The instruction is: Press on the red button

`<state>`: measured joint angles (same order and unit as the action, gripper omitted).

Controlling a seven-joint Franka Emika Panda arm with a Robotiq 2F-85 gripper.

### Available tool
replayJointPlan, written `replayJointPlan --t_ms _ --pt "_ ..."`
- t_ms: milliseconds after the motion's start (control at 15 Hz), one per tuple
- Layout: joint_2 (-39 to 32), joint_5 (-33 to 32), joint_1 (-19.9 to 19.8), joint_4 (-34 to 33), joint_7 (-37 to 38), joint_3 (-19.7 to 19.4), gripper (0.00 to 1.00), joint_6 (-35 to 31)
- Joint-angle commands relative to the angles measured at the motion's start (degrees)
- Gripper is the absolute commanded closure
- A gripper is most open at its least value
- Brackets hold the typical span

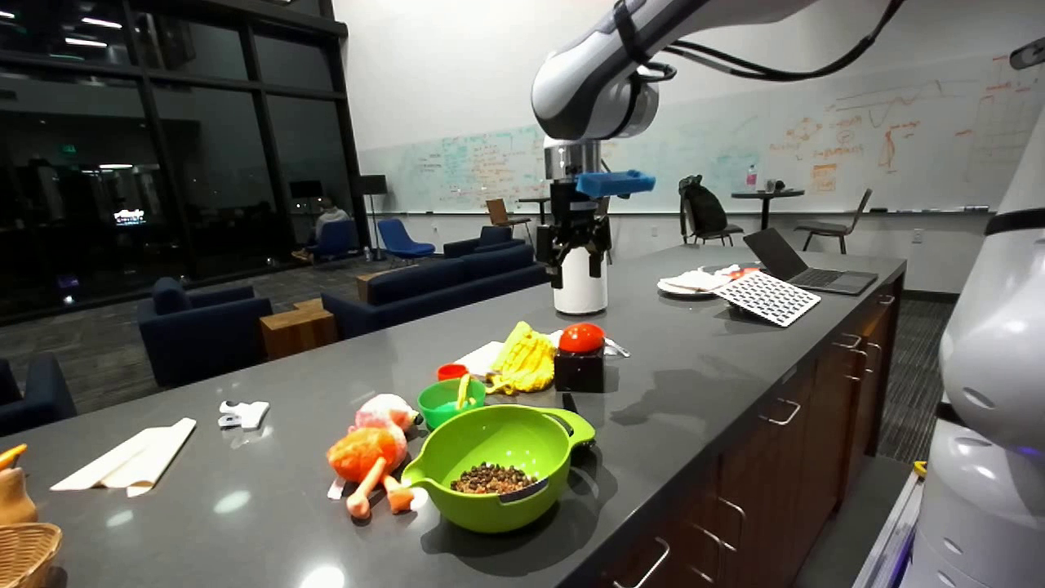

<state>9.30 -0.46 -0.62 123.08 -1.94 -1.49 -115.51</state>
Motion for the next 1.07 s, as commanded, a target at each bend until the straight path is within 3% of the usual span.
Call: replayJointPlan --t_ms 0,133,200,400,933,1000 --pt "-6.59 -0.37 -1.09 -7.27 -2.63 -1.10 0.00 1.51" --pt "-9.91 -0.37 -1.75 -11.58 -2.01 -1.46 0.00 3.42" --pt "-6.42 0.01 -1.39 -6.35 -1.50 -0.99 0.00 0.56" --pt "-9.78 0.00 -1.87 -10.25 -1.53 -1.25 0.00 1.76" --pt "-13.10 1.04 -2.74 -12.51 -1.11 -1.90 0.00 3.67" --pt "-13.43 1.28 -2.94 -12.42 -1.33 -2.01 0.25 3.63"
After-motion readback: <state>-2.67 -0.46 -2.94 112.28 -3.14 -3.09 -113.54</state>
